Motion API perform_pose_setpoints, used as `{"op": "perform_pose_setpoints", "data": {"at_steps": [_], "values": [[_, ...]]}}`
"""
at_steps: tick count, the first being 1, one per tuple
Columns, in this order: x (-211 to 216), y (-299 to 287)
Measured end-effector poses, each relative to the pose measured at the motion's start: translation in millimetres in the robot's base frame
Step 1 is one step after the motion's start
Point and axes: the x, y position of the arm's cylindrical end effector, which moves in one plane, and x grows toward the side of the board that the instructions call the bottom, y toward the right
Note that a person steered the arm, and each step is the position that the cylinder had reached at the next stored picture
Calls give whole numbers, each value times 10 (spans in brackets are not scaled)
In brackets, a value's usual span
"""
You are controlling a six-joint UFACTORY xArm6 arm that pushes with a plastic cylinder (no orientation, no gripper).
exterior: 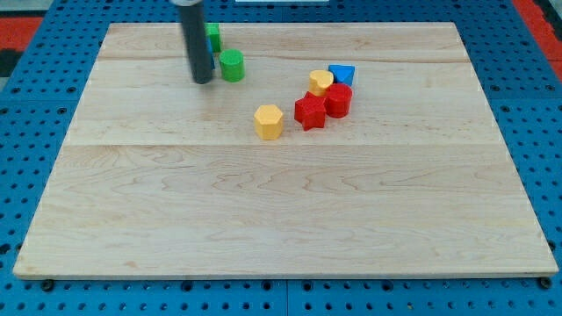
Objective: Move the blue cube diagonally right of the blue triangle
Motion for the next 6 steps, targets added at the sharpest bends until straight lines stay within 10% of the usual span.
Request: {"op": "perform_pose_setpoints", "data": {"at_steps": [2,6], "values": [[-445,-1121],[-521,1210]]}}
